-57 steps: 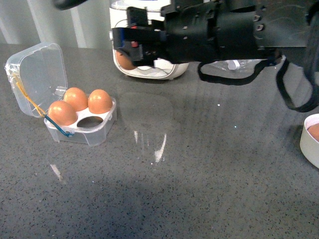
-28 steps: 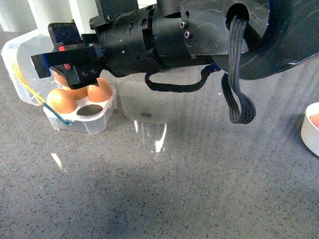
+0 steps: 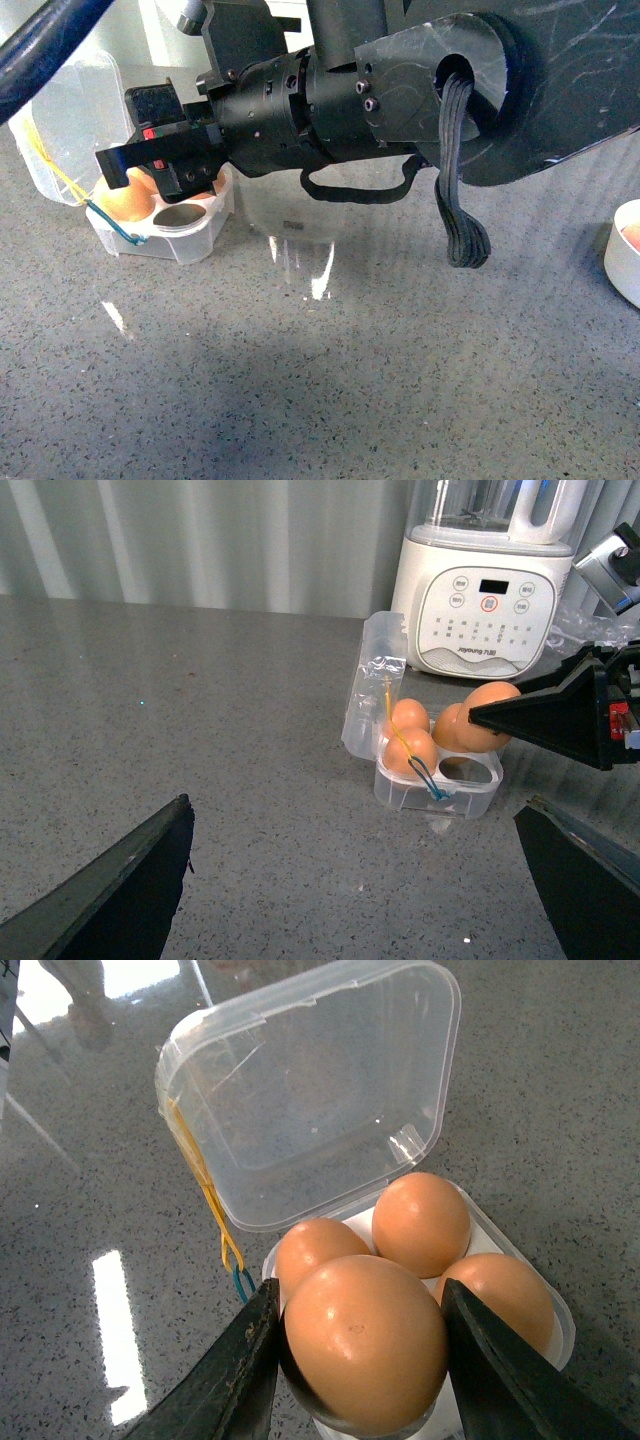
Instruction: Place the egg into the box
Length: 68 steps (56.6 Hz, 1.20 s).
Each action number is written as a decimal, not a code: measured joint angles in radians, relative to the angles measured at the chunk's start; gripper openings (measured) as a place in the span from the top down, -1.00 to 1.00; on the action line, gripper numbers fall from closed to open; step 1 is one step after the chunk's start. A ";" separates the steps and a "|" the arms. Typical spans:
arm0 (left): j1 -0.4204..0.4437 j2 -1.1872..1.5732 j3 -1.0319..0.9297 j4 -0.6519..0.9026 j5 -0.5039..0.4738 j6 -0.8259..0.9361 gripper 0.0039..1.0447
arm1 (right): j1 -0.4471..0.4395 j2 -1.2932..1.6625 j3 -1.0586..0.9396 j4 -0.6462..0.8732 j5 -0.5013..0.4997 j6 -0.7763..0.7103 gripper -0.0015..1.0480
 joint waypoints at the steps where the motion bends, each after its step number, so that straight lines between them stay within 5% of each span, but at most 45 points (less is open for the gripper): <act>1: 0.000 0.000 0.000 0.000 0.000 0.000 -0.87 | 0.000 0.001 0.000 -0.001 0.001 -0.001 0.22; 17: 0.000 0.000 0.000 0.000 0.000 0.000 -0.87 | 0.000 0.008 0.002 -0.014 0.013 -0.013 0.21; 36: 0.000 0.000 0.000 0.000 0.000 0.000 -0.87 | -0.012 0.006 0.003 -0.014 0.011 -0.009 -0.87; 44: 0.000 0.000 0.000 0.000 0.000 0.000 -0.87 | -0.044 -0.021 -0.005 -0.007 0.060 0.000 -0.85; 68: 0.000 0.000 0.000 0.000 0.000 0.000 -0.87 | -0.278 -0.288 -0.211 0.079 0.637 -0.061 -0.86</act>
